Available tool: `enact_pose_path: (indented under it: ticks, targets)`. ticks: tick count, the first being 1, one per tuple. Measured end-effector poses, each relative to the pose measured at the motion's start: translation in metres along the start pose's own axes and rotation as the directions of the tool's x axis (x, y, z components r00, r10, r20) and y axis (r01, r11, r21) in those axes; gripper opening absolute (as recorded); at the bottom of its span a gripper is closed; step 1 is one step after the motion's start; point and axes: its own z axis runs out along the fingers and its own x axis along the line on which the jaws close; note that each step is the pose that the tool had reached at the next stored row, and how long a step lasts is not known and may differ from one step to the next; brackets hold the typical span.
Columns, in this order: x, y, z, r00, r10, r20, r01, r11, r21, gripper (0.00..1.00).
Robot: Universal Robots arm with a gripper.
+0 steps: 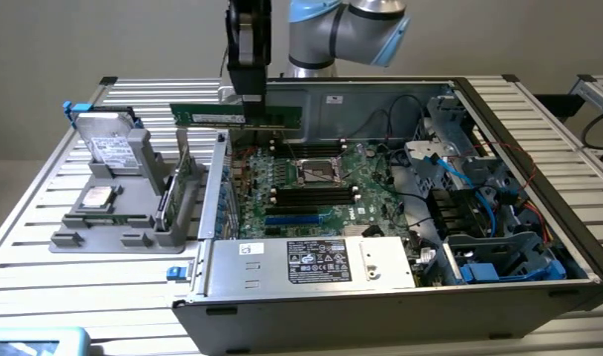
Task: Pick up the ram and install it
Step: 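Pick up the ram and move it above insertion slot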
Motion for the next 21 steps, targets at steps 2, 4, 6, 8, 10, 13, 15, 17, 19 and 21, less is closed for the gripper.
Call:
enact_pose_path:
  ticks: [2,4,6,8,10,13,15,17,19,21]
  targets:
    - [0.0,-0.009,-0.0003,1.0,0.0,0.0,0.0,1.0,0.0001,0.14]
    - [0.0,-0.018,-0.0005,1.0,0.0,0.0001,0.0,1.0,0.0001,0.14]
    - [0.0,-0.0272,-0.0008,1.0,0.0,0.0001,0.0,1.0,0.0,0.14]
    - [-0.001,-0.0363,-0.0011,1.0,0.0,-0.0001,0.0,1.0,0.0,0.14]
    - [-0.001,-0.0454,-0.0011,1.0,0.0,0.0,0.0,1.0,0.0,0.14]
    - [-0.001,-0.0591,-0.0009,1.0,0.0,0.0001,0.0,1.0,0.0001,0.14]
    - [-0.002,-0.0681,-0.0008,1.0,0.0,-0.0001,0.0,1.0,0.0,0.14]
    - [-0.005,-0.0771,0.0,1.0,0.0,-0.0006,0.0,1.0,0.0,0.14]
    - [-0.01,-0.0842,0.0016,1.0,0.0,-0.0015,0.0,1.0,0.0,0.14]
    - [-0.018,-0.0868,0.0038,1.0,0.0,-0.0025,0.0,1.0,0.0004,0.14]
